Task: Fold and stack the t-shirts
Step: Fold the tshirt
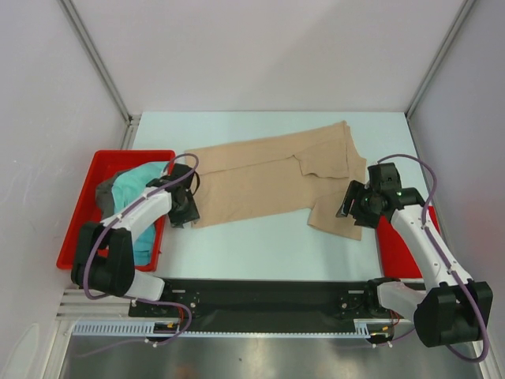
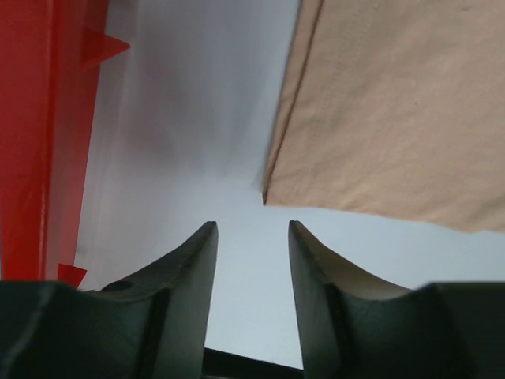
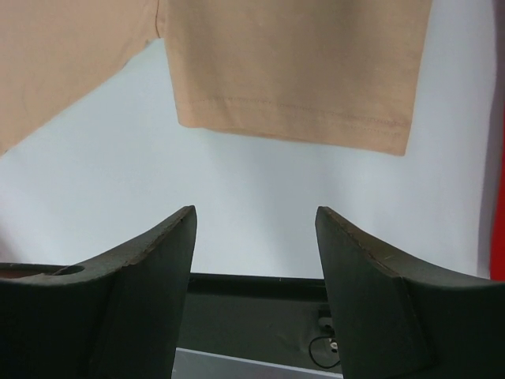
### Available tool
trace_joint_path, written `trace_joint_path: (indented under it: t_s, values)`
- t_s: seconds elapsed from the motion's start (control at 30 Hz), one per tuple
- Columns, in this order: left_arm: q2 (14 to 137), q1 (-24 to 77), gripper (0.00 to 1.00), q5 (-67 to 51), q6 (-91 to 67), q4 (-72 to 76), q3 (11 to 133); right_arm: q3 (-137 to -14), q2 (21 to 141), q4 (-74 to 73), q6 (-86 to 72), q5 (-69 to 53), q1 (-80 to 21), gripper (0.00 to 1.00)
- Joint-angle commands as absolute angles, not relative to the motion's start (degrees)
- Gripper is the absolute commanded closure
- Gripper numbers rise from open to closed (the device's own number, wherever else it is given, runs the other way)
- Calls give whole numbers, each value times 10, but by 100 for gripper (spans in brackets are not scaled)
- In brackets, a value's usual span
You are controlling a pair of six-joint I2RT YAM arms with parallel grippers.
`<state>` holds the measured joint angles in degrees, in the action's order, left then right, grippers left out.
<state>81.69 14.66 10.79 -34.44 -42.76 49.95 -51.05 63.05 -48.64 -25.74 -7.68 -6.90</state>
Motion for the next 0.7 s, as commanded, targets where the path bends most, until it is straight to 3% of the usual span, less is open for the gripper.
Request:
trace_joint_path:
  t_s: [0.0, 0.4, 0.67]
  values:
    - [829, 129, 56, 90, -372, -374, 503, -527, 637, -489, -248, -91, -59, 32]
    - [892, 129, 49, 85, -415, -374, 501, -549, 680, -481, -215, -97, -21, 33]
    - [913, 129, 65, 73, -421, -367, 492, -551, 736, -484, -212, -56, 30, 33]
